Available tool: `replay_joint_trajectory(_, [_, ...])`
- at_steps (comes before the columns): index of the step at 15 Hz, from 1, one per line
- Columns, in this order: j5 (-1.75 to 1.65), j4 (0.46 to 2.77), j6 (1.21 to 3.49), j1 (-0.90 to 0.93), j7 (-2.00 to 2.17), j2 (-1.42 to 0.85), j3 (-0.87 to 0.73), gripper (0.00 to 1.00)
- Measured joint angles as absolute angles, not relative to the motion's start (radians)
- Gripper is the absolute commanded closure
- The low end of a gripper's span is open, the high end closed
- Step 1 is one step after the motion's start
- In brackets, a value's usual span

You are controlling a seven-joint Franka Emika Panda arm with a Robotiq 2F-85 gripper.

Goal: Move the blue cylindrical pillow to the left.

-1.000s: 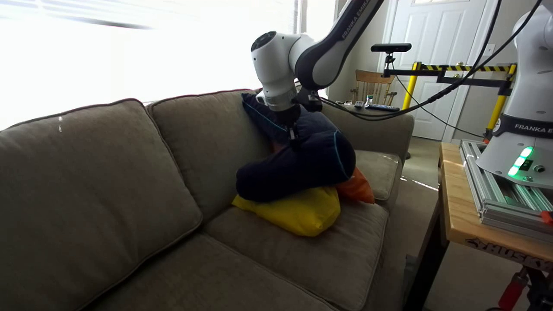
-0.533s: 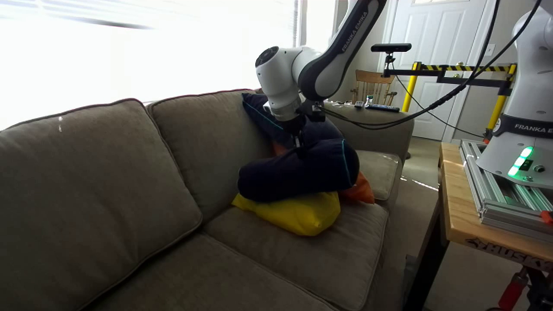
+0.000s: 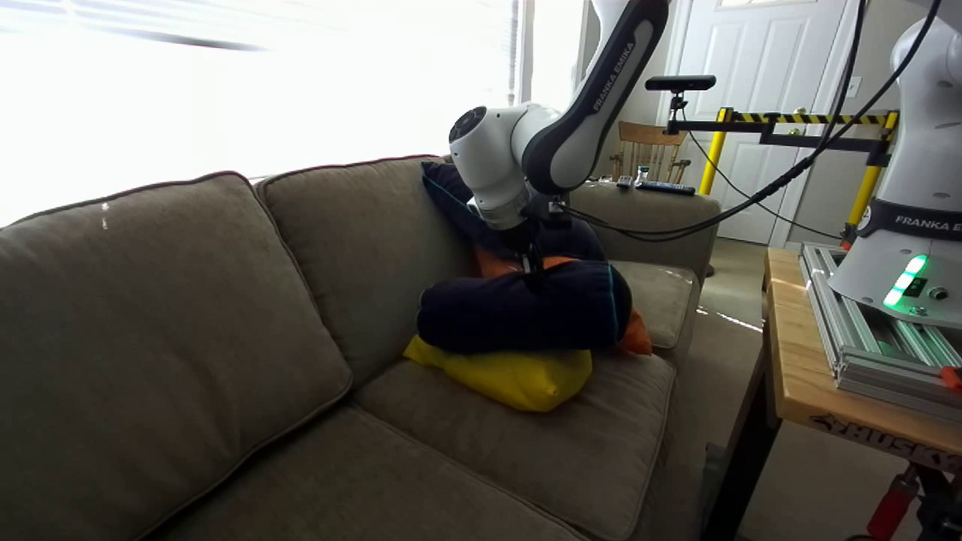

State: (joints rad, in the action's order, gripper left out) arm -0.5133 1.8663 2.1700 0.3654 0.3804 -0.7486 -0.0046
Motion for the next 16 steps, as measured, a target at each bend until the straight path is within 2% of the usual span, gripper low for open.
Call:
replay_joint_trajectory(1, [-0.505,1.867,2.169,0.365,0.381,-0.753,-0.005,0.99])
replay_joint_trajectory(2, [-0.497,1.868,2.167,0.365,0.381,-0.758,-0.005,0.94])
replay_joint_trajectory(3, [-0.489,1.869,2.163,0.365,0.381,-0.762,-0.006,0.70])
replay_joint_trajectory(5, [-0.475,1.869,2.153,0.365,0.382,-0.771,-0.009,0.66])
replay_joint_trajectory(14, [-0.450,1.869,2.117,0.363,0.383,-0.780,-0.017,0.05])
replay_joint_trajectory(16, [-0.448,1.869,2.117,0.362,0.383,-0.780,-0.017,0.00])
